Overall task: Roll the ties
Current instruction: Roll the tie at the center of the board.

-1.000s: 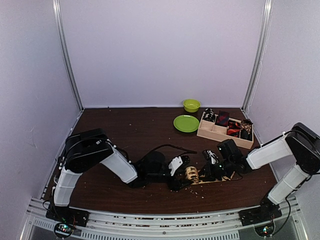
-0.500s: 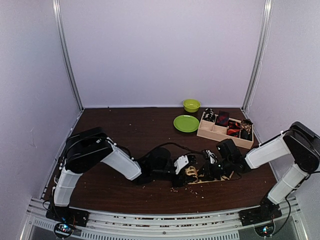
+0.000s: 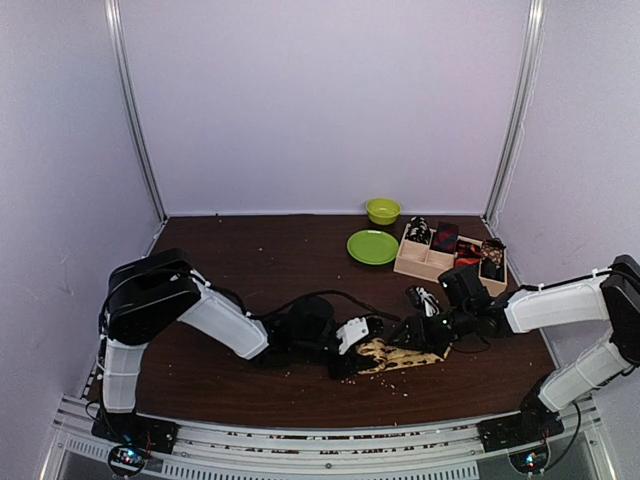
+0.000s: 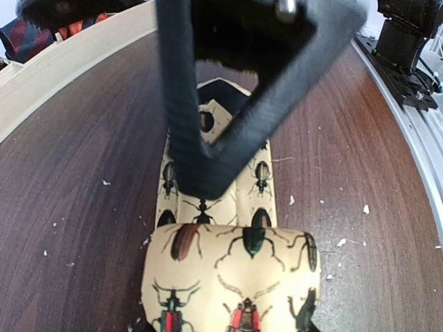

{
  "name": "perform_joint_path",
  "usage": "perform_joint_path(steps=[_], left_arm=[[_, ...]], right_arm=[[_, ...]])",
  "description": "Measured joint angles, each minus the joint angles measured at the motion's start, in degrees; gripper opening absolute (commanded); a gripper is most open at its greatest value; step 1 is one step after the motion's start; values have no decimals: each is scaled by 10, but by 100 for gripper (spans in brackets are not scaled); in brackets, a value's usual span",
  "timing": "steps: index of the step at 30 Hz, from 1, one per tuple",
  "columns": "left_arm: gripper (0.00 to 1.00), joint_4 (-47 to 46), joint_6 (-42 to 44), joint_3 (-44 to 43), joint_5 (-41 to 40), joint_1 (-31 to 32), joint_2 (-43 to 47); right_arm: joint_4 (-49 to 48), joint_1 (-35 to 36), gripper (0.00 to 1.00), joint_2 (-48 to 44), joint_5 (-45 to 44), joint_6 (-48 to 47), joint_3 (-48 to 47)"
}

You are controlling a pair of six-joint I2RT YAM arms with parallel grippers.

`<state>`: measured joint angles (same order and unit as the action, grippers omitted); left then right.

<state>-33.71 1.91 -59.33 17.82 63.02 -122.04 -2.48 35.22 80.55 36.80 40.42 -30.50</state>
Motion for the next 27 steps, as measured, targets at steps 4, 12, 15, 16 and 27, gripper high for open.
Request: perform_joint_path(steps=[4, 12, 15, 16, 27], left_arm=[[35, 42, 2, -19, -3, 0, 2], [35, 84, 4, -40, -3, 0, 2], [35, 85, 4, -40, -3, 0, 2], [35, 85, 4, -41, -3, 0, 2], [39, 82, 4, -41, 5, -3, 1]], right_arm=[[-5, 0, 45, -12, 12, 9, -12], [-12, 18, 34, 26, 33, 33, -13], [-16, 21, 15, 39, 35, 35, -13], [-17, 22, 5, 40, 36, 33, -14], [7, 23, 0, 42, 34, -7, -35]])
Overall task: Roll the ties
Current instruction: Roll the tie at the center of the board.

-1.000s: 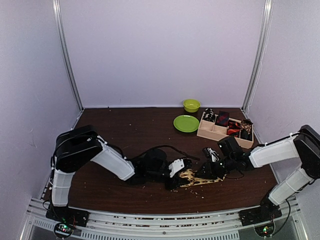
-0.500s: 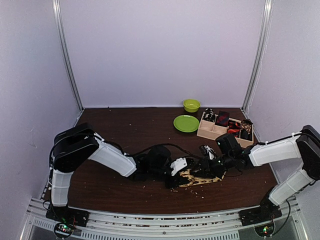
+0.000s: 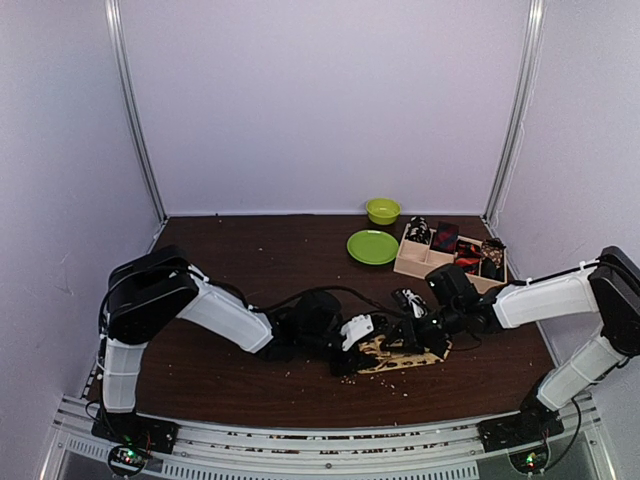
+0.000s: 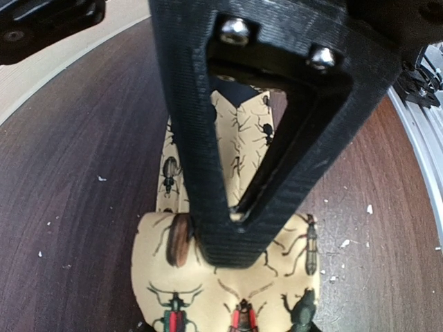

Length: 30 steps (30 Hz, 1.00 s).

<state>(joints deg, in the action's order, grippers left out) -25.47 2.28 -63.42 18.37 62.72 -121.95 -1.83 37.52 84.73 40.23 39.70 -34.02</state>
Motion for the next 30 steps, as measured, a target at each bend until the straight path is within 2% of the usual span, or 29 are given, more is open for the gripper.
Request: perform_joint_path(steps=[3, 7, 15, 22, 30], left_arm=[[44, -4, 0, 0, 10, -4, -2], [59, -9, -3, 2, 16, -8, -4], [76, -68, -8, 50, 22, -16, -2], [79, -139, -31, 82, 17, -16, -3], [79, -214, -62, 57, 6, -9, -54]], right_arm=[[25, 0, 0, 10, -9, -28, -19], [36, -4, 0, 31, -14, -54, -29], [31, -20, 0, 39, -32, -67, -2], [30, -31, 0, 42, -45, -69, 10], [8, -32, 0, 55, -37, -67, 10]])
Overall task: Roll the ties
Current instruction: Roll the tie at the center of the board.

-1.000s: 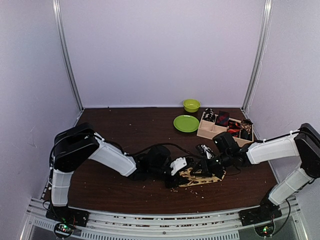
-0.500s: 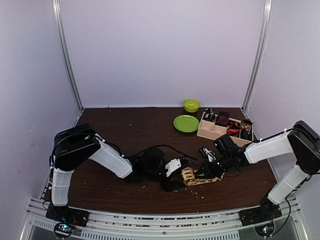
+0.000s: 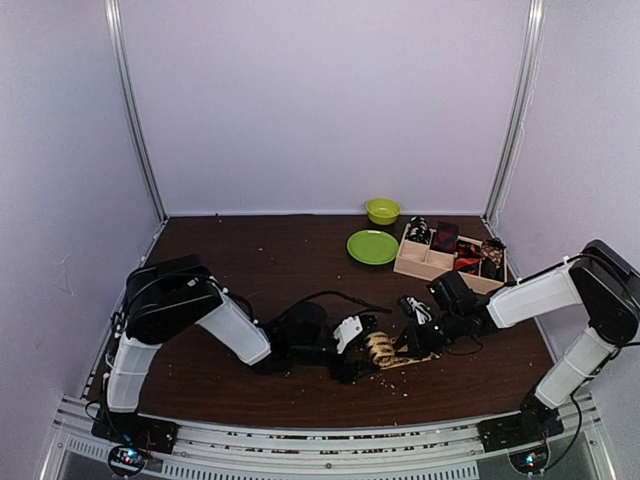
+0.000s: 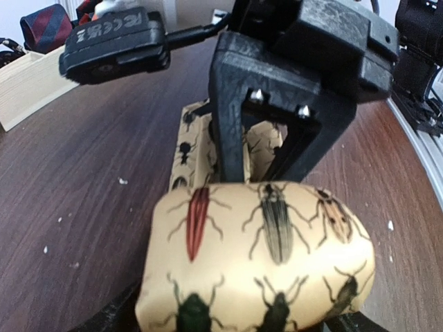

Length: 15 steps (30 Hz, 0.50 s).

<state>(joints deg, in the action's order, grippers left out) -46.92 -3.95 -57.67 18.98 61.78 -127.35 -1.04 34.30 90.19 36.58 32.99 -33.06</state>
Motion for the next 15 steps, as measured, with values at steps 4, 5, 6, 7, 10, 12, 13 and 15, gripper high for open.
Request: perform_joint_path(steps=[4, 5, 6, 7, 10, 12, 13, 15], left_arm=[[78, -24, -15, -19, 0, 2, -21], [77, -28, -19, -24, 1, 2, -25], [75, -31, -23, -32, 1, 2, -31], [73, -33, -27, -37, 2, 2, -35], [61, -43, -40, -52, 2, 2, -47], [52, -49, -47, -56, 1, 2, -51], [49, -49, -50, -56, 0, 2, -52], [45, -49, -49, -57, -2, 3, -52]], right_arm=[[-14, 0, 0, 9, 7, 2, -1], [-18, 0, 0, 11, 9, 3, -2], [-22, 1, 0, 14, 9, 4, -4], [-25, 2, 0, 17, 10, 5, -6], [-35, 8, 0, 28, 9, 10, -14], [-40, 12, 0, 34, 8, 15, -18], [-40, 12, 0, 35, 7, 16, -19], [-41, 14, 0, 35, 5, 19, -19]])
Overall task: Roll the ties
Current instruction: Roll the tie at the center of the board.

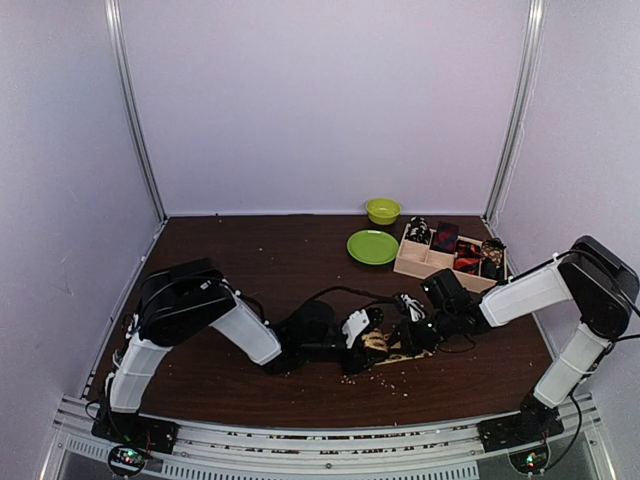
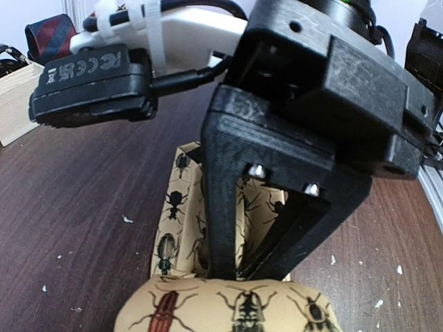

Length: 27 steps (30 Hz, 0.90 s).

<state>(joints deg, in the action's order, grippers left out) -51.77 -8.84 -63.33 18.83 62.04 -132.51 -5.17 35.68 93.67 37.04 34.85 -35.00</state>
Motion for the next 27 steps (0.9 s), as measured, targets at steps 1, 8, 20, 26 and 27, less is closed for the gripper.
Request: perform_joint_path(steps=[1, 8, 20, 26, 27], left_arm=[[43, 2, 4, -1, -2, 0, 0], [38, 104, 63, -14, -26, 7, 31], [40, 336, 125, -91, -33, 9, 60], [40, 360, 127, -100, -32, 9, 60], [40, 361, 127, -101, -32, 9, 60]], right_arm=[[0, 0, 0, 0, 0, 0, 0], [26, 3, 25, -24, -12, -5, 0], [31, -40, 39, -120, 47, 52, 34], [-34, -16, 40, -103, 72, 107, 43], [-45, -10, 39, -100, 73, 117, 43]])
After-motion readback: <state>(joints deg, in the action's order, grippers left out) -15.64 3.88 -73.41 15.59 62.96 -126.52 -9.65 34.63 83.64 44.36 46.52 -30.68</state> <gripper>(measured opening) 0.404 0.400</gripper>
